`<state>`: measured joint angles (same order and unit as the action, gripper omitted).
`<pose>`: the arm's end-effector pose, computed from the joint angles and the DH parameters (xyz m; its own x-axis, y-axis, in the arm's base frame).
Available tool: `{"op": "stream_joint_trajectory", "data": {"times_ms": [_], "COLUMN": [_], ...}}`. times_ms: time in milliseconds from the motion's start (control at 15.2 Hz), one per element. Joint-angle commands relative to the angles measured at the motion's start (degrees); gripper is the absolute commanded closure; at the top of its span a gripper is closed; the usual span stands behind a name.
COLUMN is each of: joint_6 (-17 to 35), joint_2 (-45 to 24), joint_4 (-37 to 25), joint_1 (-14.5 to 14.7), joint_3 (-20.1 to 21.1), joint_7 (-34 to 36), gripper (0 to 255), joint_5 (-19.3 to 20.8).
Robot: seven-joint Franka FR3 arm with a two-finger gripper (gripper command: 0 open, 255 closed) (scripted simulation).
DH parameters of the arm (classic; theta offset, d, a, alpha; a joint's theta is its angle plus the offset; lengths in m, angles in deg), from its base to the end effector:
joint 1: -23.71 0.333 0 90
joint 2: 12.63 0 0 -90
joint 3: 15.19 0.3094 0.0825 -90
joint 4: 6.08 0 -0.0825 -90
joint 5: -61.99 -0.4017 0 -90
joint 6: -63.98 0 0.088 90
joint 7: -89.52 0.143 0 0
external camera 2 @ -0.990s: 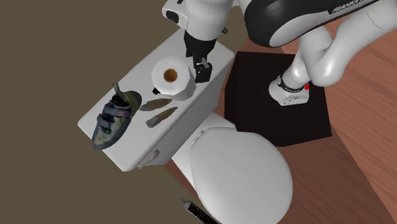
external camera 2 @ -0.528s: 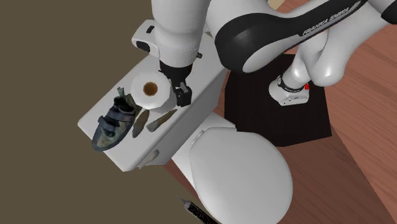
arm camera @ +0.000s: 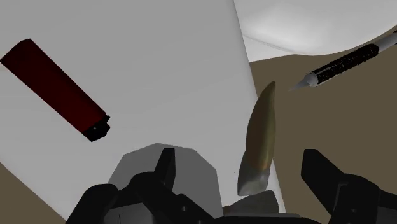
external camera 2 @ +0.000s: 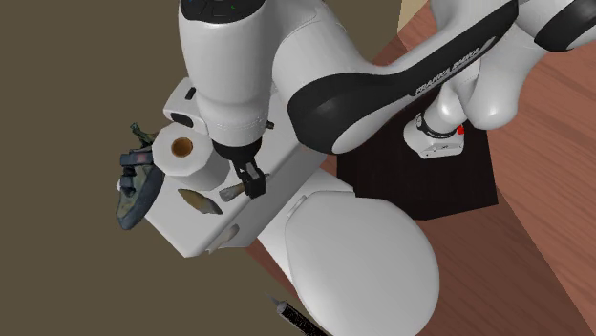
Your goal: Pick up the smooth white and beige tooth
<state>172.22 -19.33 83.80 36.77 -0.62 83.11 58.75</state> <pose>0.5683 0.2961 0.5470 0.8224 0.5276 0.2129 0.5503 -0.8327 -0.0621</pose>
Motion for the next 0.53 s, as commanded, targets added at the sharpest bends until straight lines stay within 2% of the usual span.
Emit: {"op": "stream_joint_trajectory", "data": {"times_ms": [0,396,462], "joint_6": [1.52,4.32,4.36], "joint_2": [0.04,0.23,0.32], "joint_4": [1.51,4.50,4.63], "joint_1": [0.02,-0.02,-0.03], "joint_3": [0.04,0.02,0.02], "joint_7": [-0.17,-0.41,-0.42], "gripper": [0,0,255], "joint_5": [-0.10,-0.22,-0.25]}}
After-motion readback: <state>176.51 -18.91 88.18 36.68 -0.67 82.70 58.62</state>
